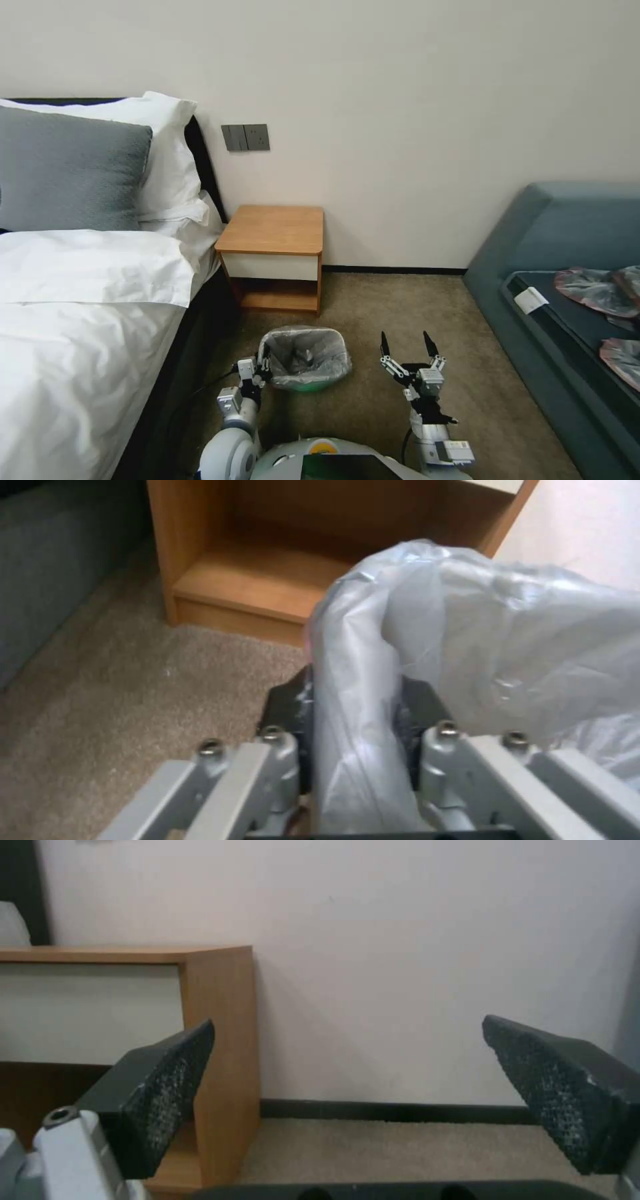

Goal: Pick up the garbage bag from the table and place it over the trash can.

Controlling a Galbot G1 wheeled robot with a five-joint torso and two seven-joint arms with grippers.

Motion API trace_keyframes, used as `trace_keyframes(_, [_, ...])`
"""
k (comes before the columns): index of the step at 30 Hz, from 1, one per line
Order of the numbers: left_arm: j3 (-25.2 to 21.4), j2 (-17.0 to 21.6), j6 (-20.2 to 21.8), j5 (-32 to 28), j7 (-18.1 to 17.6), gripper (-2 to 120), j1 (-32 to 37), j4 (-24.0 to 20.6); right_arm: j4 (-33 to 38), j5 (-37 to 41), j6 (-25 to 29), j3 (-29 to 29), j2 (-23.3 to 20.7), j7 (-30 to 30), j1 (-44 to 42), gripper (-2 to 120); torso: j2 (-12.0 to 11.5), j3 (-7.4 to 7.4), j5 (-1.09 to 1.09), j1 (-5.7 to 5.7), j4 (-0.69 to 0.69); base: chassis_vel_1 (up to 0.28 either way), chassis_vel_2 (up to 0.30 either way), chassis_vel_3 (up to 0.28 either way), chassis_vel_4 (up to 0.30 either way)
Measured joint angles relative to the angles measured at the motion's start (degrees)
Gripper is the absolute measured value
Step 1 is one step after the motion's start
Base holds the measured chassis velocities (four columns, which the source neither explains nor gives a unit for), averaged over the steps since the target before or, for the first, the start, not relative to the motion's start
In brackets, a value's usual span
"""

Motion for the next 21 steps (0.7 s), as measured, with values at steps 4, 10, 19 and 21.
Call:
trace_keyframes(4, [0.05, 0.05, -0.64, 1.70, -0.03, 38, -0.01, -0.10, 0.30, 0.64, -0.39, -0.33, 0.02, 0.00, -0.21, 100, 0.00, 0.00, 0.00, 0.00, 0.00, 0.000, 0.000, 0.000, 0.000])
trace_keyframes(10, [0.05, 0.05, -2.00, 4.24, -0.17, 59, 0.01, -0.42, 0.72, 0.93, -0.89, -0.59, 0.03, 0.00, -0.17, 100, 0.00, 0.00, 0.00, 0.00, 0.00, 0.000, 0.000, 0.000, 0.000])
trace_keyframes(19, [-0.07, -0.07, -4.45, 5.71, -0.41, 93, 0.49, -1.29, 0.90, 1.15, -0.57, -0.56, 0.08, 0.01, -0.57, 100, 0.00, 0.00, 0.00, 0.00, 0.00, 0.000, 0.000, 0.000, 0.000])
trace_keyframes(21, [-0.15, 0.00, -5.24, 5.71, -0.31, 96, 0.62, -1.58, 1.02, 1.26, -0.45, -0.54, 0.09, 0.01, -0.72, 100, 0.00, 0.00, 0.00, 0.00, 0.01, 0.000, 0.000, 0.000, 0.000])
